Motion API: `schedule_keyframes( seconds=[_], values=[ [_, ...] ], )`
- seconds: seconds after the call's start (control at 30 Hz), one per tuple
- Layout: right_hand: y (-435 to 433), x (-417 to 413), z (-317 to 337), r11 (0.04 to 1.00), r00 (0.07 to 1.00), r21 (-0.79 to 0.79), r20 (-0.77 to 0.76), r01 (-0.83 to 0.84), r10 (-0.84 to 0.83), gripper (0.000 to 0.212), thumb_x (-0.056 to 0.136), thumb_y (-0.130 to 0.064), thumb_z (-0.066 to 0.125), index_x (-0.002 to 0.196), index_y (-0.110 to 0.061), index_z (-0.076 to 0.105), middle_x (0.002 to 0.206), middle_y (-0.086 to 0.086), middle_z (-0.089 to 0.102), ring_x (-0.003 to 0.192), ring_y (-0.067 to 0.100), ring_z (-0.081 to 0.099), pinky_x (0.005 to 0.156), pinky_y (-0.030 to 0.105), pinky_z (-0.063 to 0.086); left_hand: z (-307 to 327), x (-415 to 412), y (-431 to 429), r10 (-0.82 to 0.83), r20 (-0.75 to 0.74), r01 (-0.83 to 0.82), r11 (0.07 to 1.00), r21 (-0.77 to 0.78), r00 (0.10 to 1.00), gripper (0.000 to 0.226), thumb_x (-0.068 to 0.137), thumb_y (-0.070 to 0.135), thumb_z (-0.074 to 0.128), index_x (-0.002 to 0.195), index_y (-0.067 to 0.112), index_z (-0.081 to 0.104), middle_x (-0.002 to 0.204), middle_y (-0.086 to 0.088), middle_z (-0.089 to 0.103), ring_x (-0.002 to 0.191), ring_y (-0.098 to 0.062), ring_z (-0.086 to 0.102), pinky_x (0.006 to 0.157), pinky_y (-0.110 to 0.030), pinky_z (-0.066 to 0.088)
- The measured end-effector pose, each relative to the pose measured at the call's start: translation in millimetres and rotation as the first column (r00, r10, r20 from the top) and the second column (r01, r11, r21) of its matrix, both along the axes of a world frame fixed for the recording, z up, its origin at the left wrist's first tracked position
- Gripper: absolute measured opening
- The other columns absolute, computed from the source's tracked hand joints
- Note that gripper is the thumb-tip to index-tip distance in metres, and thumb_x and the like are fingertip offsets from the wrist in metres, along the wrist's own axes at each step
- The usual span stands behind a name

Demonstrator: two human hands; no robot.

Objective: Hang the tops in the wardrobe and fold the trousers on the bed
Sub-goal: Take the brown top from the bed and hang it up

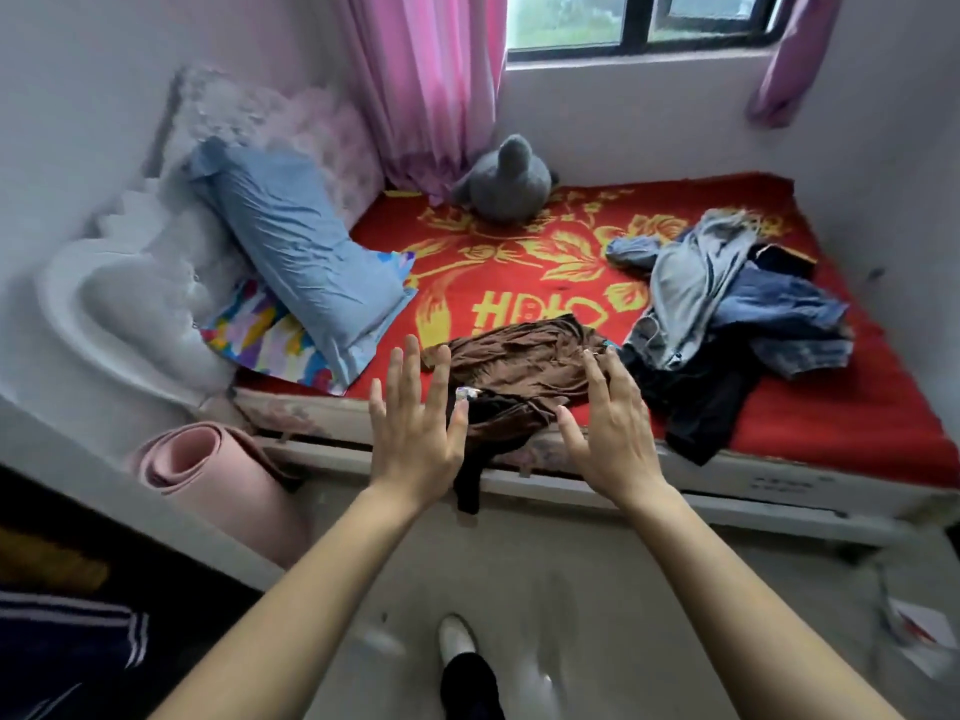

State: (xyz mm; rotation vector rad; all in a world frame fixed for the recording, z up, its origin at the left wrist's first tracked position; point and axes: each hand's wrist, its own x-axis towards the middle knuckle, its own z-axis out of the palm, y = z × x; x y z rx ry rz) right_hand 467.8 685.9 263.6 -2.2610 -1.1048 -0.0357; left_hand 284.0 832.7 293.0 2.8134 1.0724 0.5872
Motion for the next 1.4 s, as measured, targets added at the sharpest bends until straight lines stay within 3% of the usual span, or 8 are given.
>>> schedule_keyframes(
  seconds=[0.2,0.5,0.67,0.9,1.17,1.4],
  values=[
    [74.0,81.9,-24.8,0.985,0.997,-0.151,-0.007,0.079,-0.081,0.081,0.094,-0.041,0.062,0.16,-0.018,0.019,0.166,0.014,0.01,0.152,0.03,0.013,0.121,0.046,0.022,-29.0,86.8,96.4,-0.052,-0.039,0.05,0.997,-0.054,0.998,0.069,0.097,0.046,0.036,0.158,0.026,0.01,0.165,-0.008,-0.01,0.152,-0.03,-0.001,0.119,-0.057,0.009],
    [153.7,197.7,-57.3,0.9,0.971,-0.369,0.025,0.231,-0.239,0.081,0.096,-0.052,0.05,0.161,-0.022,0.011,0.167,0.016,0.002,0.154,0.033,0.004,0.124,0.048,0.012,-62.9,215.2,228.6,-0.146,-0.293,0.112,0.985,-0.129,0.945,0.07,0.1,0.057,0.024,0.158,0.03,-0.005,0.16,-0.006,-0.03,0.15,-0.03,-0.018,0.118,-0.058,0.0],
    [168.0,257.5,-88.5,0.855,0.956,-0.447,-0.003,0.261,-0.293,0.081,0.096,-0.059,0.044,0.161,-0.024,0.009,0.167,0.014,-0.001,0.154,0.032,0.0,0.123,0.047,0.008,-101.9,291.6,263.0,-0.208,-0.374,0.14,0.97,-0.2,0.904,0.07,0.099,0.06,0.02,0.157,0.032,-0.008,0.162,-0.006,-0.027,0.15,-0.03,-0.02,0.119,-0.058,0.0],
    [198.2,362.9,-146.4,0.793,0.923,-0.58,-0.175,0.186,-0.344,0.076,0.099,-0.057,0.041,0.16,-0.023,0.012,0.167,0.013,0.002,0.154,0.032,0.0,0.123,0.048,0.01,-146.4,397.8,294.1,-0.247,-0.497,0.121,0.955,-0.272,0.832,0.07,0.1,0.058,0.023,0.157,0.031,-0.009,0.162,-0.008,-0.025,0.15,-0.03,-0.017,0.119,-0.057,0.005],
    [254.1,463.9,-204.5,0.774,0.881,-0.633,-0.356,0.017,-0.311,0.069,0.101,-0.047,0.045,0.157,-0.016,0.021,0.163,0.018,0.017,0.151,0.033,0.012,0.121,0.049,0.021,-186.9,507.3,347.8,-0.281,-0.551,0.087,0.932,-0.351,0.786,0.068,0.103,0.051,0.031,0.159,0.024,0.003,0.165,-0.011,-0.006,0.152,-0.031,-0.002,0.118,-0.05,0.023],
    [281.0,484.7,-314.7,0.774,0.736,-0.631,-0.548,-0.052,-0.397,0.059,0.101,-0.038,0.049,0.152,-0.013,0.034,0.155,0.013,0.031,0.142,0.033,0.032,0.111,0.045,0.035,-311.9,598.7,357.0,-0.494,-0.554,0.091,0.795,-0.599,0.67,0.058,0.104,0.031,0.04,0.157,0.019,0.018,0.166,-0.006,0.003,0.151,-0.027,0.008,0.116,-0.05,0.028]
  ],
)
